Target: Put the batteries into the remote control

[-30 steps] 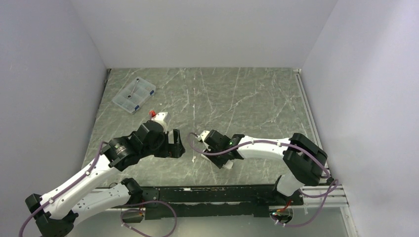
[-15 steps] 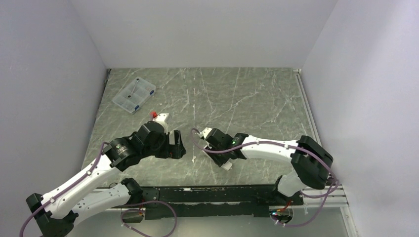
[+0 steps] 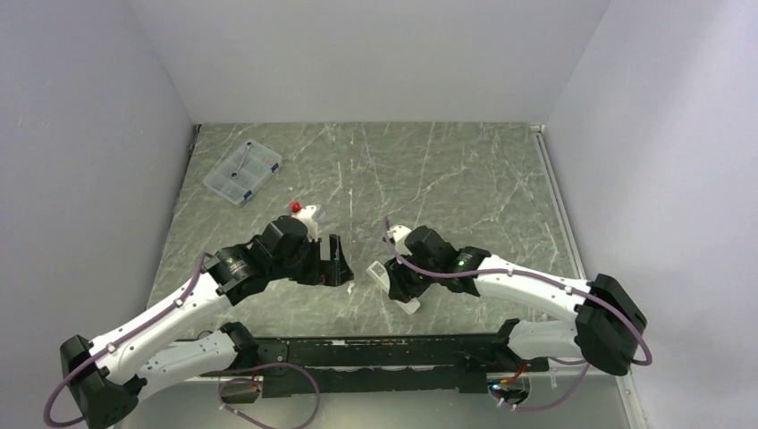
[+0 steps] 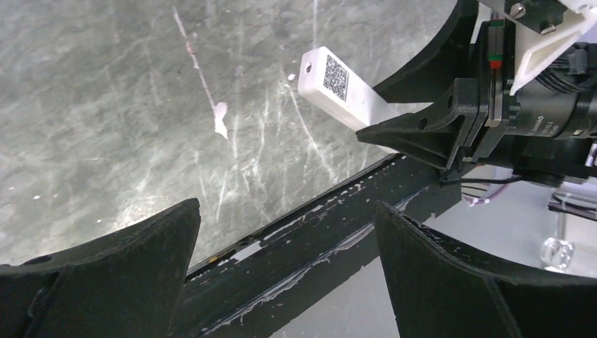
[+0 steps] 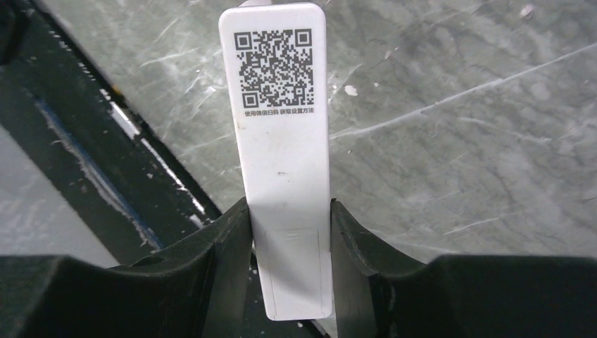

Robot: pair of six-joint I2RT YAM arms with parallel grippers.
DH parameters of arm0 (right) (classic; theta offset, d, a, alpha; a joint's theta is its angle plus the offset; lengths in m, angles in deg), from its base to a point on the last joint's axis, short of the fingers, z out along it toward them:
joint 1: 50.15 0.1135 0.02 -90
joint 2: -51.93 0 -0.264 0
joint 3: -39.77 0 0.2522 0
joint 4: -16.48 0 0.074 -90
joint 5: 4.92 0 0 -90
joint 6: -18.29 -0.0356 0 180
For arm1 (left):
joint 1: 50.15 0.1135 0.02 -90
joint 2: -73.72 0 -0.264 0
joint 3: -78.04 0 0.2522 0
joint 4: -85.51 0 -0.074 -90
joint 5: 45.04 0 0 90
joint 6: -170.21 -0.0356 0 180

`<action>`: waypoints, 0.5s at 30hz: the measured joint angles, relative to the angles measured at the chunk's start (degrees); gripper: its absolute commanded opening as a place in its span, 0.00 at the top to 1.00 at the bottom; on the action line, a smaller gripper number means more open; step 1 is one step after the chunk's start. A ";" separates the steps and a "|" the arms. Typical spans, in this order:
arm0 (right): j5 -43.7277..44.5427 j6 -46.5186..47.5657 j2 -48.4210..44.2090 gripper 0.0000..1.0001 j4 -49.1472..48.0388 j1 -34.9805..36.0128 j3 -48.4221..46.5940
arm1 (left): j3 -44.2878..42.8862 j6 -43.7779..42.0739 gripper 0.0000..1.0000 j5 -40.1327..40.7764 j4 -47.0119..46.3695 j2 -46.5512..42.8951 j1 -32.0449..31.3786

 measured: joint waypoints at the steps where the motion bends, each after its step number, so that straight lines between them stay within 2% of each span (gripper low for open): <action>1: -2.08 -0.42 -1.22 1.00 -0.68 -0.76 1.14 | 0.26 0.11 0.01 -0.79 -0.98 0.02 0.00; 15: -29.00 -8.41 -11.52 1.00 -14.08 -11.06 12.00 | 5.35 1.11 0.01 -15.06 -16.83 0.11 2.16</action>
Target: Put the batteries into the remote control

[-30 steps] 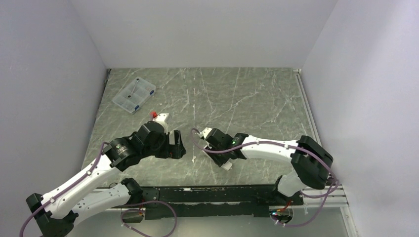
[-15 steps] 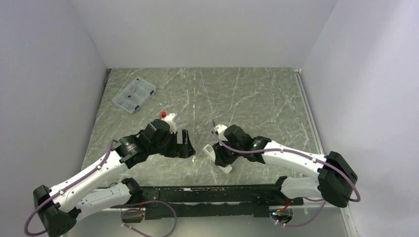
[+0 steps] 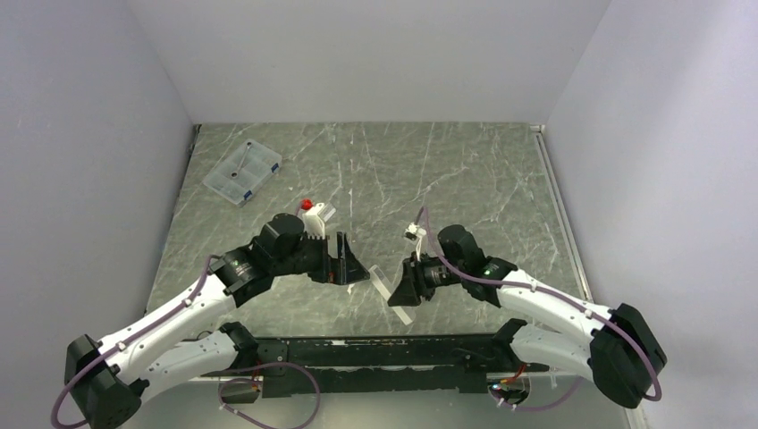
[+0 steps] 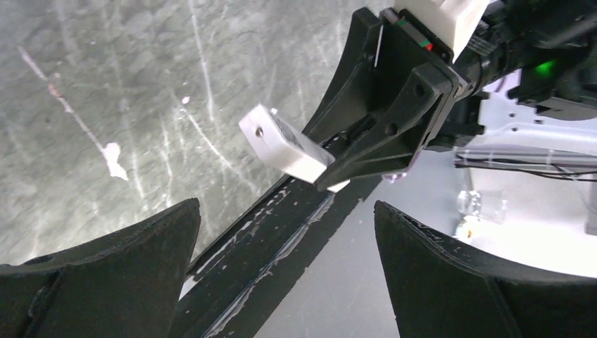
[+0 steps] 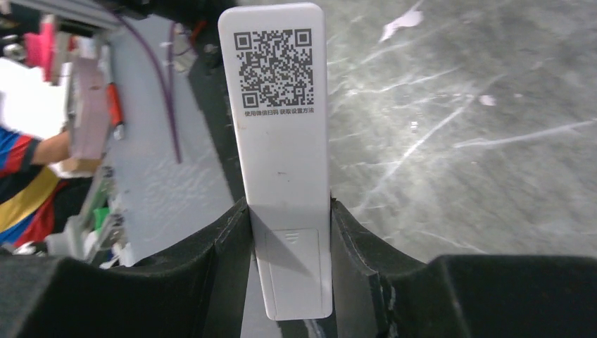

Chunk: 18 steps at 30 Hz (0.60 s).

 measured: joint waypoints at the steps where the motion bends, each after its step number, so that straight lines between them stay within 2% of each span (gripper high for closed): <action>1: -1.86 -0.85 -0.61 1.00 -1.18 -0.44 0.76 | 0.50 0.28 0.01 -1.11 -1.33 0.02 0.42; 8: -12.79 -8.17 -3.61 1.00 -12.57 -2.97 5.60 | 3.30 3.08 0.01 -8.39 -9.44 1.53 2.99; 12: -17.44 -14.73 -3.72 1.00 -23.12 -4.28 9.88 | 4.37 4.59 0.01 -11.39 -13.62 2.05 3.30; 18: -21.35 -30.27 0.31 1.00 -44.28 -4.63 15.41 | 6.16 7.21 0.03 -15.54 -21.51 3.28 3.34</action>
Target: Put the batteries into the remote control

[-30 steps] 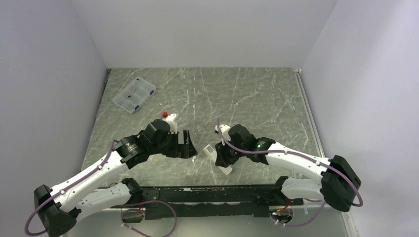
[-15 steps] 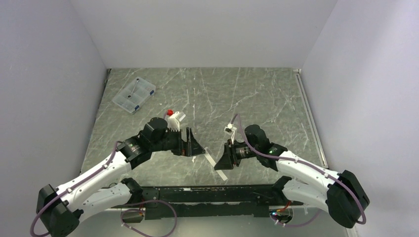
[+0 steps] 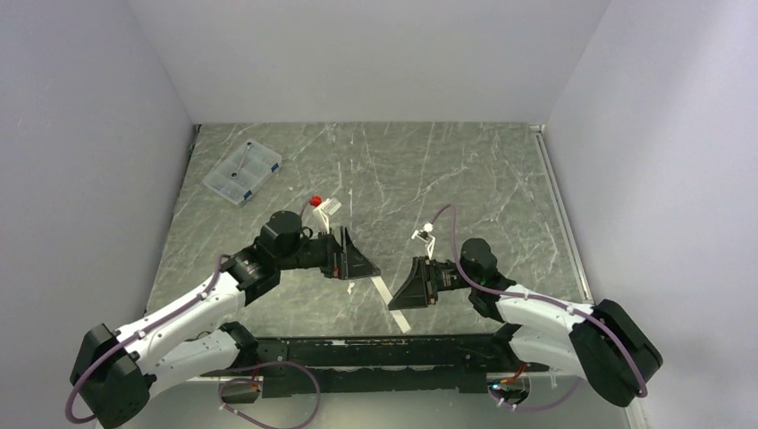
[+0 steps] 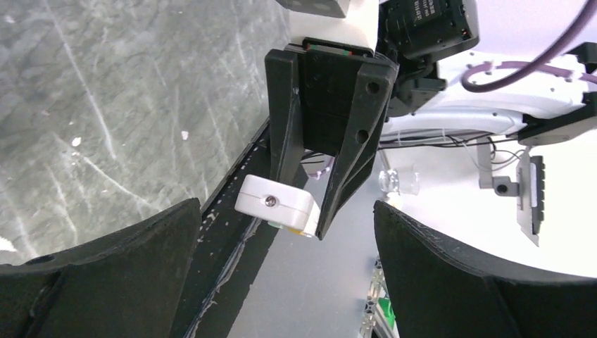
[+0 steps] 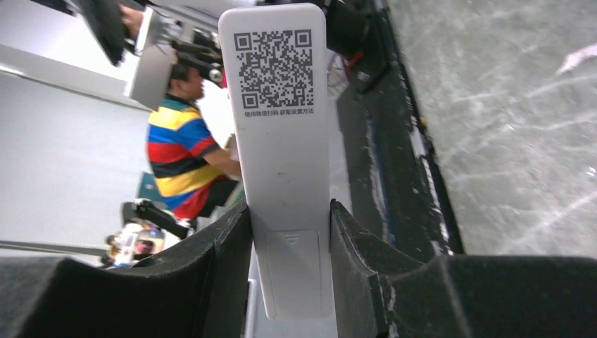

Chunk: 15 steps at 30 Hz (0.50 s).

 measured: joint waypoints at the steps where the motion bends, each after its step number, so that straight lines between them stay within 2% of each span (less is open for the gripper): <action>1: -0.11 -2.40 0.66 1.00 -3.26 0.00 0.48 | 0.28 0.42 0.03 -0.52 -1.18 0.20 0.02; 6: 0.39 -12.37 1.36 1.00 -15.87 -0.02 1.27 | 0.98 2.43 0.04 -2.58 -5.31 0.96 0.15; 15: 5.64 -13.33 -5.38 1.00 -12.52 -0.02 -0.31 | 2.08 7.28 0.09 -5.38 -15.15 3.80 0.20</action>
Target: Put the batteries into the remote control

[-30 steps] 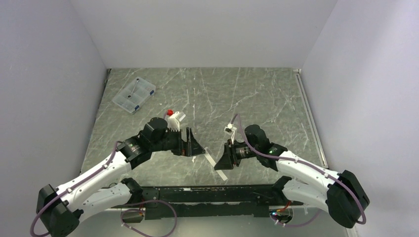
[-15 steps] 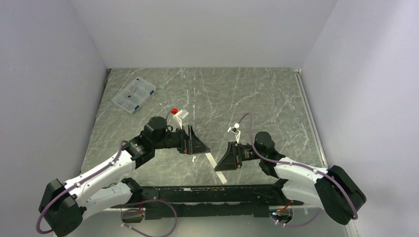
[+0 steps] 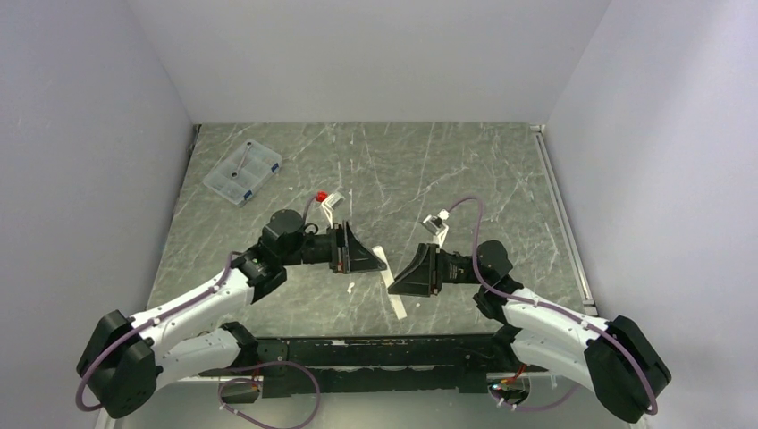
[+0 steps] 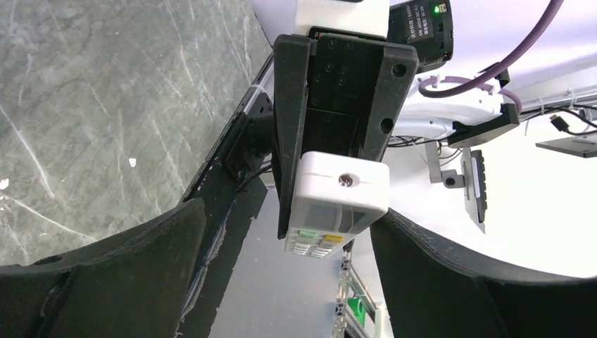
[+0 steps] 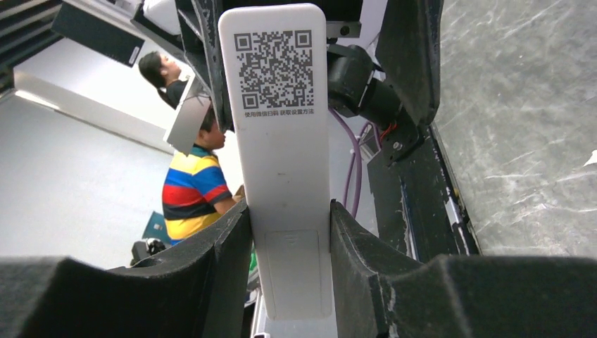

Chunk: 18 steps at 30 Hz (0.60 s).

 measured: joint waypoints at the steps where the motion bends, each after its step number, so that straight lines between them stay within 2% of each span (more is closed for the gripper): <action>1: 0.59 -0.02 -0.07 1.00 0.09 0.00 -0.11 | 0.22 0.81 0.10 -0.22 -1.14 0.48 0.00; 7: 3.63 -0.61 0.28 1.00 0.66 0.02 -0.24 | 1.57 4.22 0.18 -1.01 -7.08 1.88 0.02; 10: 4.98 -0.76 0.28 1.00 0.70 0.02 -0.24 | 1.57 5.05 0.25 -1.03 -8.76 1.88 0.02; 18: 7.28 -0.94 0.02 1.00 1.16 0.13 -0.24 | 1.55 5.20 0.34 -0.98 -8.68 1.88 0.02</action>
